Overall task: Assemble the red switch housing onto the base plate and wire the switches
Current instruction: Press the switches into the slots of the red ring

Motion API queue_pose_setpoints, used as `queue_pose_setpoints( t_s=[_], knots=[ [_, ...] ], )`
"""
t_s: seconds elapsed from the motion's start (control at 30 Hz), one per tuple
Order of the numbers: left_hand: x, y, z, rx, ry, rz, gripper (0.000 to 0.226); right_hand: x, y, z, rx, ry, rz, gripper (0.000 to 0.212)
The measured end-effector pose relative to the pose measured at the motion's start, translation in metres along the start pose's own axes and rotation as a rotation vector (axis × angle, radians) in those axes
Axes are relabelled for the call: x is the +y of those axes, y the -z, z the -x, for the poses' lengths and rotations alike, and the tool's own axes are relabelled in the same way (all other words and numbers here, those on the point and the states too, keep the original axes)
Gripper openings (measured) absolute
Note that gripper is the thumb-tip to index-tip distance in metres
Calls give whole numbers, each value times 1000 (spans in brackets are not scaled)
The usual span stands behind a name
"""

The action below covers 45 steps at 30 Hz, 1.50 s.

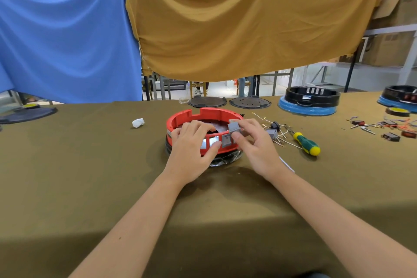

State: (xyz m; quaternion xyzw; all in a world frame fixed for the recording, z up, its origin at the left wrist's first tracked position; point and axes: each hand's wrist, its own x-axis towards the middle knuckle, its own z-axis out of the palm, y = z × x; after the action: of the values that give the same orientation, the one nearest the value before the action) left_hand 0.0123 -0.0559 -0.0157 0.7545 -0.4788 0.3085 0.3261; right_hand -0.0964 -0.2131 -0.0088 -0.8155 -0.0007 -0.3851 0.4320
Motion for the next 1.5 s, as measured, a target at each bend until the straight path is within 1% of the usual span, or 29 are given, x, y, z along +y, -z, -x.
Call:
queue_pose_setpoints(
  t_s=[0.2, 0.37, 0.47, 0.63, 0.97, 1.07, 1.17, 1.3, 1.5],
  knots=[
    [4, 2, -1, 20, -27, 26, 31, 0, -3, 3, -60, 34, 105, 38],
    [5, 3, -1, 32, -44, 37, 32, 0, -4, 5, -58, 133, 174, 46],
    [7, 4, -1, 31, -69, 24, 33, 1, -5, 5, -51, 172, 230, 45],
    [8, 4, -1, 24, -93, 4, 34, 0, -5, 5, 15, 155, 180, 37],
    [8, 5, -2, 0, -80, -12, 33, -5, -6, 6, 11, 142, 153, 25],
    [7, 4, -2, -10, -90, -27, 29, -5, -6, 5, 24, 143, 153, 21],
    [7, 4, -2, -14, -96, -38, 29, -5, -6, 6, 22, 136, 146, 22],
    [9, 5, -2, -9, -77, -44, 37, -6, -7, 8, -12, 144, 133, 23],
    [7, 3, -2, -35, -88, -41, 30, -5, -6, 9, -17, 147, 142, 27]
  ],
)
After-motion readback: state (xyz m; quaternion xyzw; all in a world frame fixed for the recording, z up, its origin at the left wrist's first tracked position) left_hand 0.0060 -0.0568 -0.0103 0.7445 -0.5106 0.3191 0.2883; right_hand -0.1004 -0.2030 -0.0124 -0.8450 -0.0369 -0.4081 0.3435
